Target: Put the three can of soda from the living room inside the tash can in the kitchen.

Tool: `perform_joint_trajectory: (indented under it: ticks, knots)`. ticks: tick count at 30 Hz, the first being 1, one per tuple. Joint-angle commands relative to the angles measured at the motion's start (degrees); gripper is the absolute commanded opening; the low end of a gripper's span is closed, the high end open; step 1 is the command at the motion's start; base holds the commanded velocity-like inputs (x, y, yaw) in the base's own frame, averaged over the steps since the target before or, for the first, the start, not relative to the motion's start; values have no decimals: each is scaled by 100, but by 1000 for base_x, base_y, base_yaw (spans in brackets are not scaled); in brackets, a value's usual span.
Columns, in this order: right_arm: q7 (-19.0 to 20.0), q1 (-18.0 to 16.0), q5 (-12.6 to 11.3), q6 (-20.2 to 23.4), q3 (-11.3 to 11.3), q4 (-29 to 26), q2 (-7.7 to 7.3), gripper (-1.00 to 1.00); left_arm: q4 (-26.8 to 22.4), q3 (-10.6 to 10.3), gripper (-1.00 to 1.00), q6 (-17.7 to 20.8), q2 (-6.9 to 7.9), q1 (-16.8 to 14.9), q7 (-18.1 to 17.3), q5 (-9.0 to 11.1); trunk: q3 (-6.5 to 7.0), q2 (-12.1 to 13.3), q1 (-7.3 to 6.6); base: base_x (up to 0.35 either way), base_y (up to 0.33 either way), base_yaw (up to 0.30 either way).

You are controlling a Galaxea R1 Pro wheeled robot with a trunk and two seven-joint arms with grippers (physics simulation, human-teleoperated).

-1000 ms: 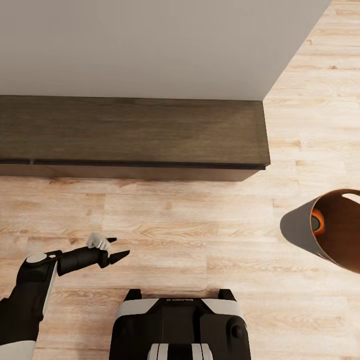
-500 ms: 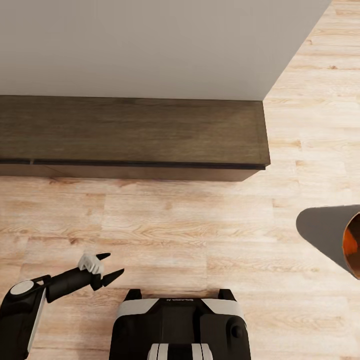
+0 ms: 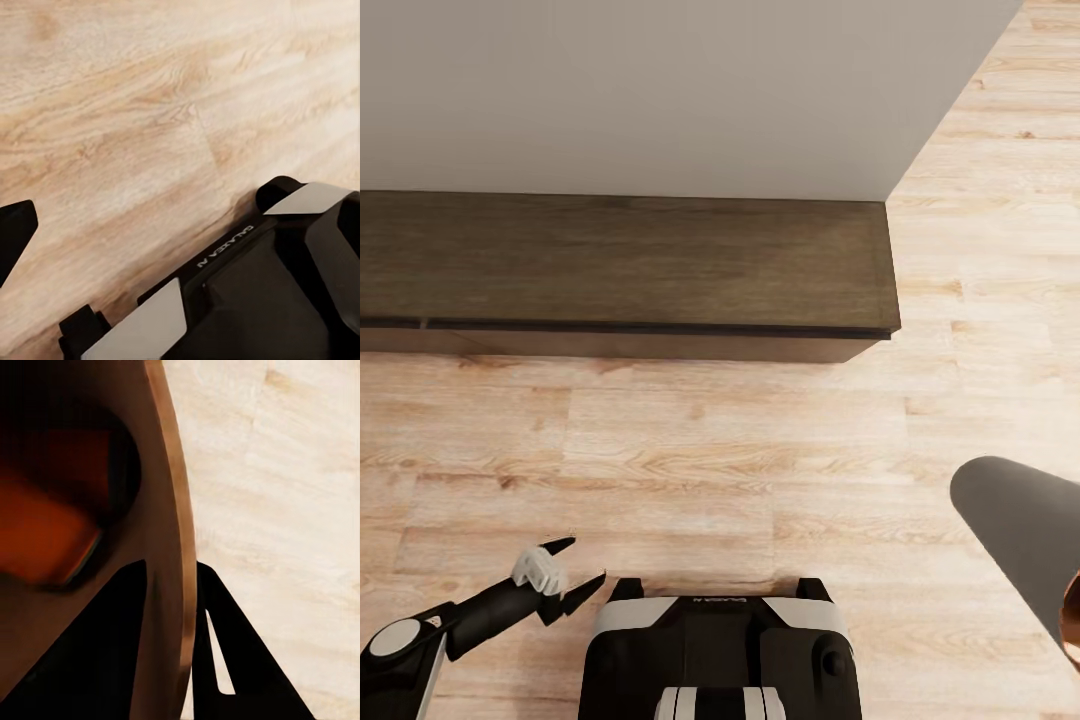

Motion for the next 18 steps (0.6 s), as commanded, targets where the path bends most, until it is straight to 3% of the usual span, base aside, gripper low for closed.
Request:
perform_joint_trajectory:
  ticks: [1,8,12,17,18]
  knots:
    - [22,60,-114,-252,-176,197,79,-100,8,0,100,-82,-35,34,13,-2,0,0,0,0,0,0]
    - [6,146,-261,-736,-406,1033,183,-100,62,9,100,-263,-131,81,31,-12,0,0,0,0,0,0]
    - [-503,158,-265,-803,-328,1404,207,-100,170,10,100,-414,-147,87,39,-25,0,0,0,0,0,0]
    - [-1582,162,-270,-801,192,1764,311,-100,508,10,100,-705,-148,87,261,-25,0,0,0,0,0,0]
    - [-2092,163,-274,-795,504,1861,359,-100,643,8,100,-830,-147,85,383,-26,0,0,0,0,0,0]
